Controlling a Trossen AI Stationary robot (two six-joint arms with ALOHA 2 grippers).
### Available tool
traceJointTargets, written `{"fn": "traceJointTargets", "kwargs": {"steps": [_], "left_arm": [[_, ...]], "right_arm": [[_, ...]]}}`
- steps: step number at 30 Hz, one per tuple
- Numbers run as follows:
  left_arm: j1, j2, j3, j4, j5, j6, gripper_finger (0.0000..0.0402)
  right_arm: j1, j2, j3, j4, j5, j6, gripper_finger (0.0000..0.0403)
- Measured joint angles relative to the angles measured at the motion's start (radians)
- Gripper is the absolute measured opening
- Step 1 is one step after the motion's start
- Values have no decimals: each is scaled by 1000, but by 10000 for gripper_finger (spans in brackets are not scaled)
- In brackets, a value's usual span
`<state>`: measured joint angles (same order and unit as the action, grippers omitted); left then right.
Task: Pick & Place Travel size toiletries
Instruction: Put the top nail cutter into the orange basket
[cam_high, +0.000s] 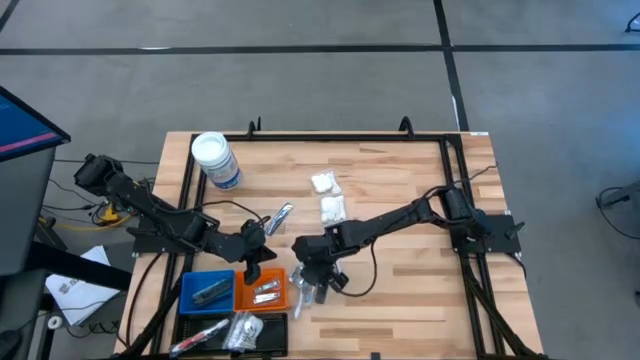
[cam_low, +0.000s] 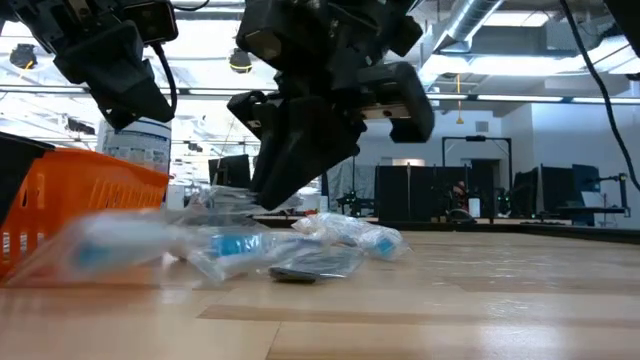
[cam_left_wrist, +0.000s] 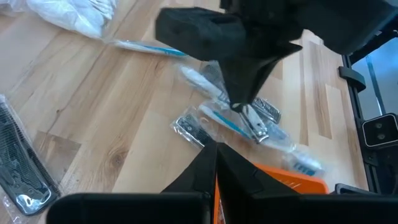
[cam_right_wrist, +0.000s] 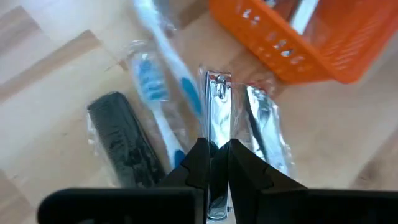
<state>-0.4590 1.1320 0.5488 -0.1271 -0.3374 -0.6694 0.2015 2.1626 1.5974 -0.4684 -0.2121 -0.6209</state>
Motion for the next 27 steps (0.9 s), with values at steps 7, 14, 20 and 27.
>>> {"fn": "traceJointTargets", "kwargs": {"steps": [7,14,20,27], "left_arm": [[0,0,0,6,-9,1,5],[-42,-2,0,24,-90,59,6],[-102,-20,-1,37,-136,60,3],[-117,-19,-1,131,-222,120,3]], "right_arm": [[-19,-35,0,24,81,49,27],[-58,-141,-46,106,-3,133,25],[-76,-282,-210,291,-157,191,25],[-51,-354,-338,634,-142,273,28]]}}
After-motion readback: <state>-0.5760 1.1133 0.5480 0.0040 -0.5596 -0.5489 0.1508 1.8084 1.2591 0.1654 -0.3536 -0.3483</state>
